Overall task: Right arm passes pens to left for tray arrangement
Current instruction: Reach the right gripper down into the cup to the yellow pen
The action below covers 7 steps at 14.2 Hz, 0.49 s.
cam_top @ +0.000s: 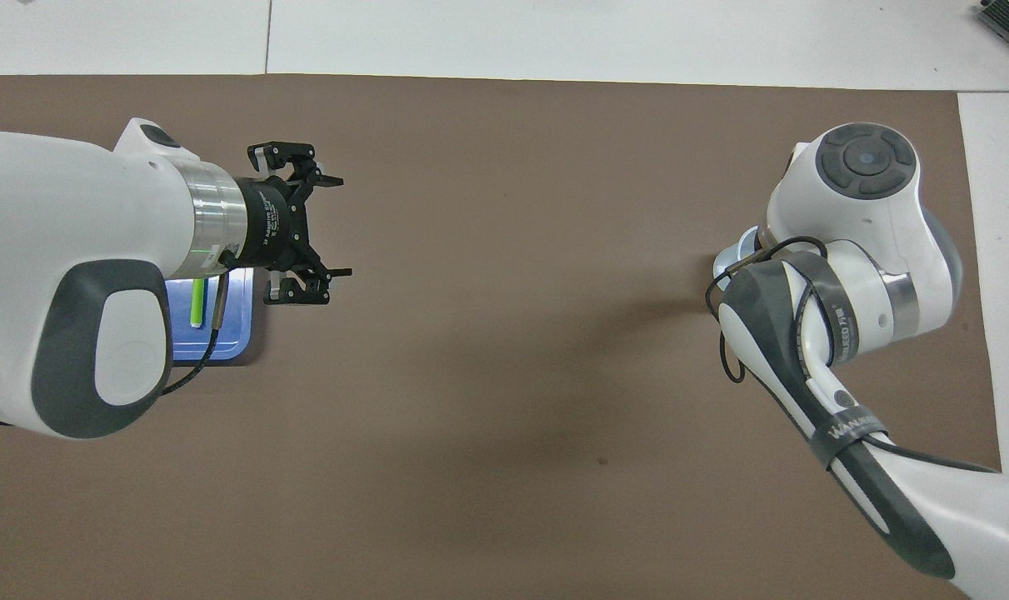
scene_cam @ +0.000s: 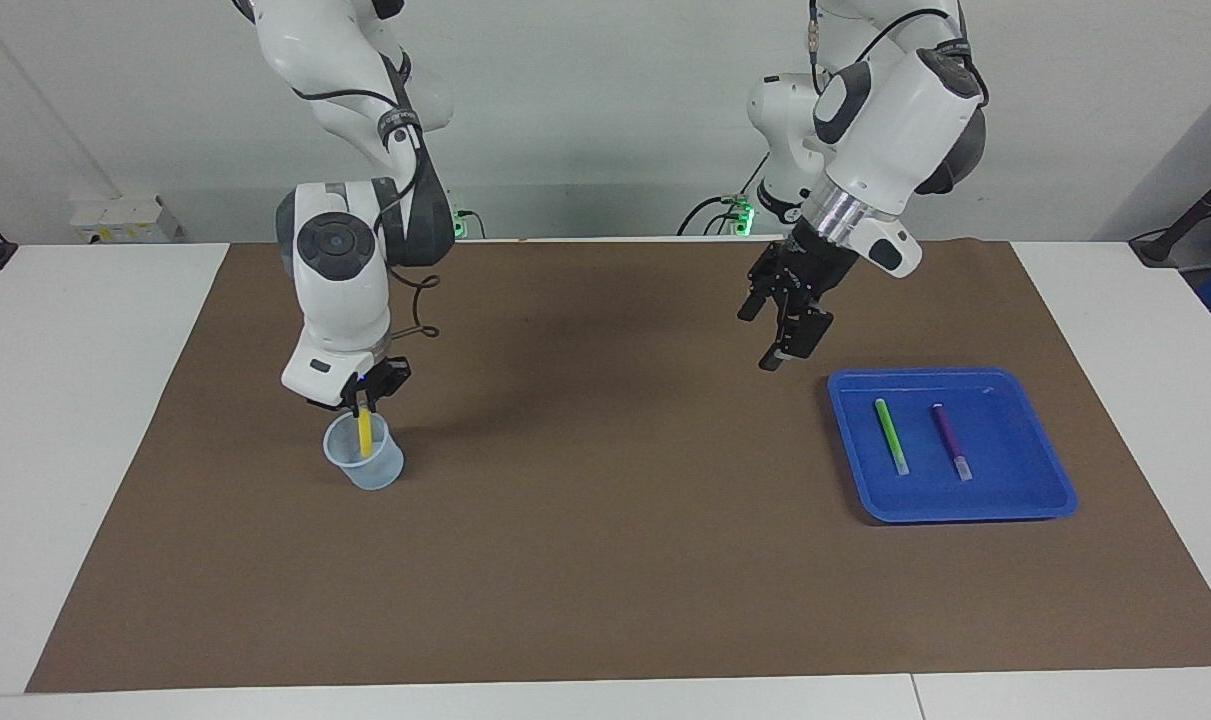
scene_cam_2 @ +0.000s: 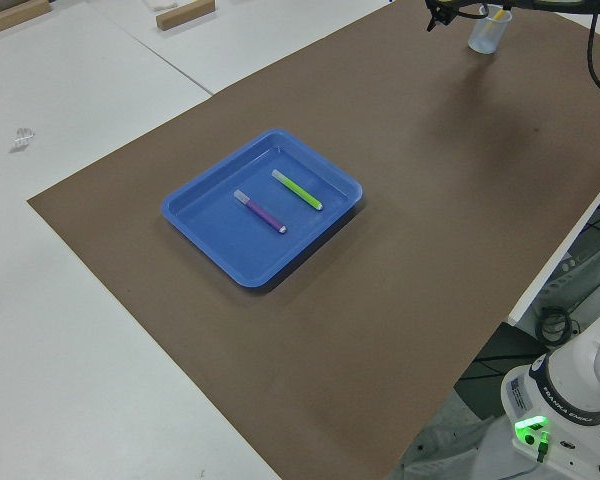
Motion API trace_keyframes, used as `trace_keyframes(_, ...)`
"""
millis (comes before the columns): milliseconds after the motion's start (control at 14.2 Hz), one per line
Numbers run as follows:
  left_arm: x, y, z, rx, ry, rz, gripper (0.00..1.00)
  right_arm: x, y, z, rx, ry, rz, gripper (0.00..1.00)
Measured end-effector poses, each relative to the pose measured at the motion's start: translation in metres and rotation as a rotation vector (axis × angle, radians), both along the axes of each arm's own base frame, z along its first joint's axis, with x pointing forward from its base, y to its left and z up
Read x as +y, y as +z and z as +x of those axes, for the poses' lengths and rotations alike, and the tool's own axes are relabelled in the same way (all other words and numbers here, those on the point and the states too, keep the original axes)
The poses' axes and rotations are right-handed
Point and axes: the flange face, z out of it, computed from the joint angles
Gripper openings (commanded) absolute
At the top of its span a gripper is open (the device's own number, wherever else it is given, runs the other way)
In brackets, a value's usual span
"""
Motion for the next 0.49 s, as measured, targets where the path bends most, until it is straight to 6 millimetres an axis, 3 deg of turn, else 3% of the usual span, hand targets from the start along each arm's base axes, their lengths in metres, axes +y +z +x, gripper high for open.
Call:
trace_keyframes(211, 0.0, 0.0, -0.002, 0.0, 0.0, 0.001, 1.0, -0.006, 0.04, -0.003, 0.002, -0.01, 0.01, 0.1)
trace_keyframes(491, 0.001, -0.001, -0.002, 0.028, 0.062, -0.012, 1.0, -0.021, 0.118, -0.015, 0.018, -0.055, 0.086, 0.1)
